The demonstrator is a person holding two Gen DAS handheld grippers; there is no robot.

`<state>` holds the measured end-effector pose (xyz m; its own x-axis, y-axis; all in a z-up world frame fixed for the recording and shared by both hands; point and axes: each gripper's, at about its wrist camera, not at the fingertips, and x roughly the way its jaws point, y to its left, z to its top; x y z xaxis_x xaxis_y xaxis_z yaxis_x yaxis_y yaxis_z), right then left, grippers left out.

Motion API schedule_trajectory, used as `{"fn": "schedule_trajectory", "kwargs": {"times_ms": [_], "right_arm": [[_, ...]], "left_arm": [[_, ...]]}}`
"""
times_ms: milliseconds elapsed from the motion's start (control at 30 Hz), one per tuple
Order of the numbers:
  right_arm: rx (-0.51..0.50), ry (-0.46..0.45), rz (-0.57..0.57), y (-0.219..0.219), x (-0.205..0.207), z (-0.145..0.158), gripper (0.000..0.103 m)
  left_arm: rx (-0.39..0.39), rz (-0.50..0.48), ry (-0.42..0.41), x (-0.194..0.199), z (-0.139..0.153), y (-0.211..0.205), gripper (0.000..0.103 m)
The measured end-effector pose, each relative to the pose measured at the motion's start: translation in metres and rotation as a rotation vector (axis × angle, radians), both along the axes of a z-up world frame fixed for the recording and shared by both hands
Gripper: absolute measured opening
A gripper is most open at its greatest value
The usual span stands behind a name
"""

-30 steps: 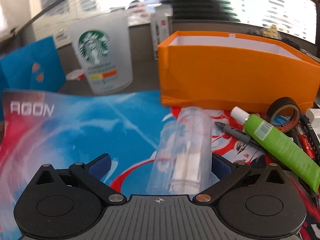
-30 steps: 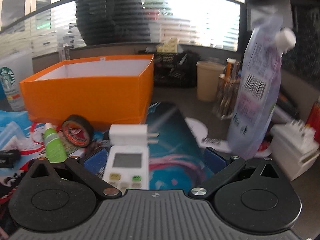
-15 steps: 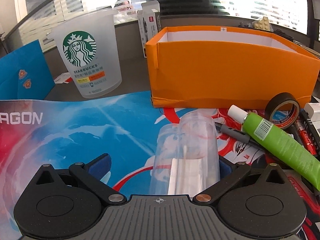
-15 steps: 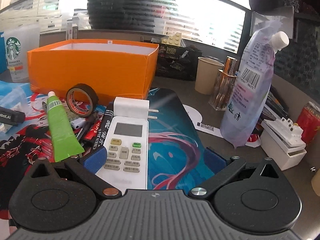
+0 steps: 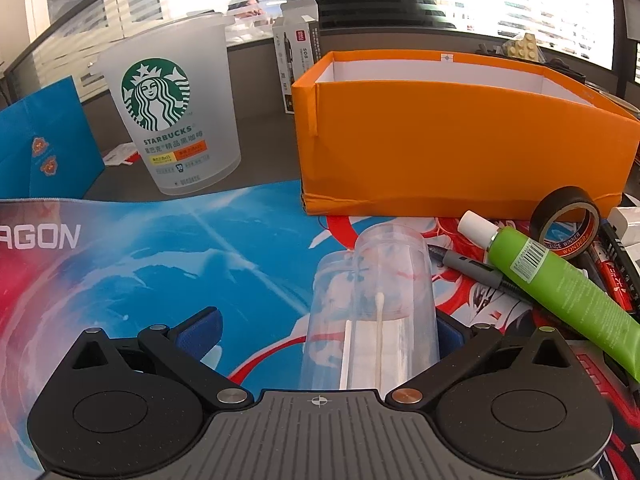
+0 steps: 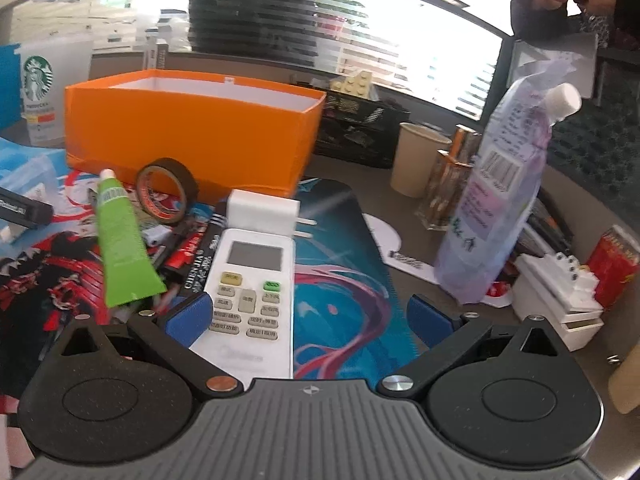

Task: Organize rigid objects
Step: 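Close the left gripper on the clear cups while the right gripper grasps the white remote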

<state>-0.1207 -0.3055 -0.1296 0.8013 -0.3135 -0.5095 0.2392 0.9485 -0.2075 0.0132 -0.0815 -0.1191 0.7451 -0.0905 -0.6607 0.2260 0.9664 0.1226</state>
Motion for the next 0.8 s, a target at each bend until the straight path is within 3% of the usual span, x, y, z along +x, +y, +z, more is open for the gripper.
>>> {"fn": "schedule_trajectory", "kwargs": {"times_ms": [400,600,800], "right_arm": [[-0.044,0.054,0.072,0.014,0.003,-0.011,0.103],[0.018,0.008,0.087,0.002,-0.003,-0.016,0.103],[0.091,0.037,0.070,-0.004,0.008,-0.014,0.103]], "left_arm": [[-0.004,-0.008,-0.001,0.001,0.000,0.002,0.103],[0.004,-0.021,-0.012,0.000,0.000,0.001,0.103],[-0.037,-0.025,0.003,0.001,-0.001,0.006,0.103]]}}
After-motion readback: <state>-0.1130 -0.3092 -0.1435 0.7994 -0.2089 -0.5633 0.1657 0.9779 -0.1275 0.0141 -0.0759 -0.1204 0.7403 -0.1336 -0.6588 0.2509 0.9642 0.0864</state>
